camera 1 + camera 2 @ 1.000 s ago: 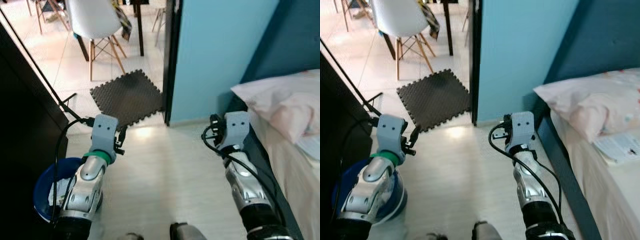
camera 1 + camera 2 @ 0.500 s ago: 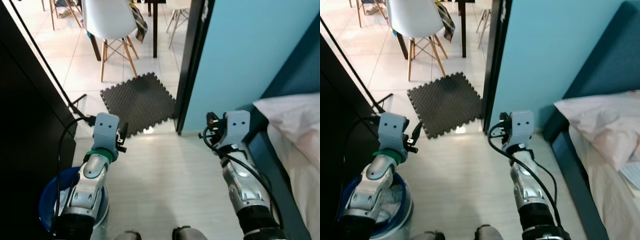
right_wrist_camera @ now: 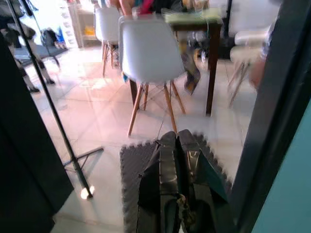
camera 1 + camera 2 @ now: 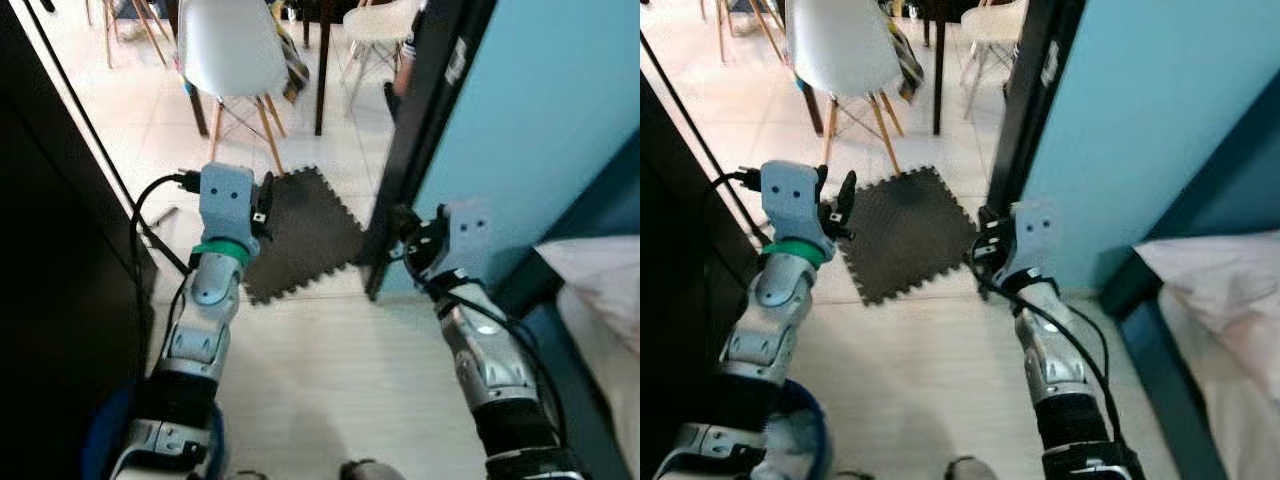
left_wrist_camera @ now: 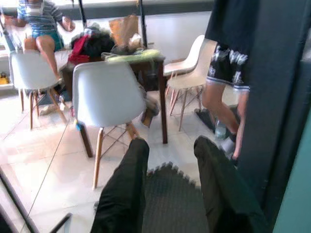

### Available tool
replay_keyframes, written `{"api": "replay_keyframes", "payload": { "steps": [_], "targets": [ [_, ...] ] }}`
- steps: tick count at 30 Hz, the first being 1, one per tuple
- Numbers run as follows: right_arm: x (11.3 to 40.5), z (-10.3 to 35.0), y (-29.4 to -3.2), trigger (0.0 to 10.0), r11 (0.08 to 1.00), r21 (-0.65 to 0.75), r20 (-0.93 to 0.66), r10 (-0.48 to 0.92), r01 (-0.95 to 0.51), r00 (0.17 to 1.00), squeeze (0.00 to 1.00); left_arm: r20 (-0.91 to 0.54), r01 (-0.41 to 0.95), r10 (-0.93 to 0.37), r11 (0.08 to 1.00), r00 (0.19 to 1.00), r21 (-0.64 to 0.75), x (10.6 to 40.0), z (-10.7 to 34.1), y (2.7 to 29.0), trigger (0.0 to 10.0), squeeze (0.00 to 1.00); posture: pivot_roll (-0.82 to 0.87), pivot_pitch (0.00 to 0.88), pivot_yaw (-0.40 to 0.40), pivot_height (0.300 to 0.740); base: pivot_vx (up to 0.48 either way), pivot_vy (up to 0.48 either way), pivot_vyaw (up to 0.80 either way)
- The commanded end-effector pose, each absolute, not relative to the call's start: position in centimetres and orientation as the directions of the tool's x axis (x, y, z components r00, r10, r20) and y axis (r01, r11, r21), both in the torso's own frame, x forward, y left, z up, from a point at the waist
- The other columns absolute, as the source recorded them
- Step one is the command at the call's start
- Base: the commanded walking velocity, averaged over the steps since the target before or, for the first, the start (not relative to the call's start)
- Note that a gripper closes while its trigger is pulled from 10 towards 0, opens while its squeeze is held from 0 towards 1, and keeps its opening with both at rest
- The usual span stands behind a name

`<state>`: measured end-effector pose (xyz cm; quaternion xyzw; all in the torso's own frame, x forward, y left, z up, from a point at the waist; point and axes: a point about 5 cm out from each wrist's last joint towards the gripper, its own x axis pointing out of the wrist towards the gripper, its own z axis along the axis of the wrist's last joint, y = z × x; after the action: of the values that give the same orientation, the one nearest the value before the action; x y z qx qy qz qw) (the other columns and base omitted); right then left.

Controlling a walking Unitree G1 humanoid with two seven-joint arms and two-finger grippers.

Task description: Clean up the room

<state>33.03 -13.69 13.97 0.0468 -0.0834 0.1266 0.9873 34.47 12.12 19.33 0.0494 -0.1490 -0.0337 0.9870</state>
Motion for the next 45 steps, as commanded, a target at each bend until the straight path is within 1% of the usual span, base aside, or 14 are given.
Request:
{"api": "replay_keyframes", "payload": {
  "steps": [1, 5, 9, 14, 24, 29, 31, 33, 37, 39, 40, 41, 42, 45],
  "targets": [
    [32.6, 12.3, -15.0, 10.0, 0.975, 0.113, 0.1, 0.18, -0.191, 0.978, 0.0, 0.294, 0.07, -0.098, 0.992, 0.951, 0.106, 34.7, 19.5, 11.5, 10.0, 0.0, -0.14, 0.044, 0.041, 0.74, 0.394, 0.0, 0.0],
    [32.4, 11.9, -15.4, 10.0, 0.977, 0.134, 0.084, 0.156, -0.166, 0.984, 0.0, 0.294, 0.081, -0.109, 0.991, 0.95, 0.106, 34.8, 19.5, 11.3, 10.0, 0.0, -0.14, 0.048, 0.049, 0.74, 0.354, 0.0, -0.52],
    [32.4, 11.9, -15.6, 10.0, 0.982, 0.105, 0.082, 0.148, -0.156, 0.986, 0.0, 0.272, 0.105, -0.133, 0.988, 0.953, 0.116, 34.7, 19.1, 11.0, 10.0, 0.0, -0.14, 0.053, 0.053, 0.74, 0.0, 0.0, -0.68],
    [32.6, 12.1, -15.5, 10.0, 0.984, 0.072, 0.084, 0.157, -0.163, 0.984, 0.0, 0.245, 0.168, -0.193, 0.978, 0.95, 0.123, 33.7, 18.2, 10.8, 10.0, 0.0, -0.13, 0.057, 0.049, 0.74, 0.0, 0.0, 0.0],
    [32.7, 12.1, -14.7, 10.0, 0.979, 0.074, 0.085, 0.185, -0.192, 0.979, 0.0, 0.18, 0.2, -0.22, 0.972, 0.959, 0.123, 32.4, 16.4, 10.9, 10.0, 0.0, -0.12, 0.052, 0.053, 0.74, 0.0, 0.0, 0.0],
    [32.3, 11.1, -13.5, 10.0, 0.965, 0.069, 0.048, 0.251, -0.254, 0.967, 0.0, 0.061, 0.219, -0.229, 0.966, 0.972, 0.138, 31.3, 13.2, 11.8, 10.0, 0.0, -0.12, 0.047, 0.053, 0.74, 0.0, 0.0, 0.0],
    [31.9, 10.1, -12.9, 10.0, 0.954, 0.069, 0.007, 0.293, -0.293, 0.956, 0.0, -0.016, 0.216, -0.216, 0.966, 0.976, 0.139, 30.8, 11.3, 12.4, 10.0, 0.0, -0.12, 0.041, 0.054, 0.74, 0.0, 0.0, 0.0],
    [30.9, 7.6, -12.3, 10.0, 0.936, 0.033, -0.09, 0.353, -0.351, 0.931, 0.0, -0.104, 0.224, -0.208, 0.958, 0.973, 0.178, 30.2, 8.8, 13.3, 10.0, 0.0, -0.12, 0.035, 0.052, 0.74, 0.0, 0.0, 0.0],
    [29.8, 5.2, -11.9, 10.0, 0.923, 0.03, -0.179, 0.382, -0.383, 0.907, 0.0, -0.184, 0.242, -0.206, 0.949, 0.961, 0.204, 29.7, 6.9, 14.1, 10.0, 0.0, -0.12, 0.03, 0.05, 0.74, 0.0, 0.0, 0.0],
    [28.0, 2.0, -11.6, 10.0, 0.916, 0.032, -0.301, 0.391, -0.4, 0.87, 0.0, -0.309, 0.256, -0.185, 0.944, 0.933, 0.206, 28.9, 4.2, 15.6, 10.0, 0.0, -0.12, 0.021, 0.045, 0.74, 0.0, 0.0, 0.0],
    [28.0, 2.0, -11.6, 10.0, 0.916, 0.032, -0.301, 0.391, -0.4, 0.87, 0.0, -0.309, 0.256, -0.185, 0.944, 0.933, 0.206, 28.9, 4.2, 15.6, 10.0, 0.0, -0.12, 0.021, 0.045, 0.74, 0.0, 0.0, 0.0],
    [26.7, 0.0, -11.6, 10.0, 0.916, 0.04, -0.381, 0.383, -0.399, 0.842, 0.0, -0.411, 0.245, -0.151, 0.951, 0.899, 0.187, 27.9, 2.0, 17.2, 10.0, 0.0, -0.14, 0.012, 0.044, 0.74, 0.0, 0.0, 0.0],
    [26.1, -0.9, -11.6, 10.0, 0.924, 0.072, -0.416, 0.37, -0.376, 0.831, 0.0, -0.473, 0.235, -0.132, 0.958, 0.871, 0.166, 27.1, 0.6, 18.0, 10.0, 0.0, -0.15, 0.006, 0.04, 0.74, 0.0, 0.0, 0.0],
    [24.8, -2.7, -11.9, 10.0, 0.943, 0.138, -0.495, 0.33, -0.303, 0.804, 0.0, -0.59, 0.204, -0.094, 0.971, 0.802, 0.122, 24.9, -2.1, 19.4, 10.0, 0.0, -0.16, 0.003, 0.034, 0.74, 0.0, 0.0, 0.0]
  ]
}}
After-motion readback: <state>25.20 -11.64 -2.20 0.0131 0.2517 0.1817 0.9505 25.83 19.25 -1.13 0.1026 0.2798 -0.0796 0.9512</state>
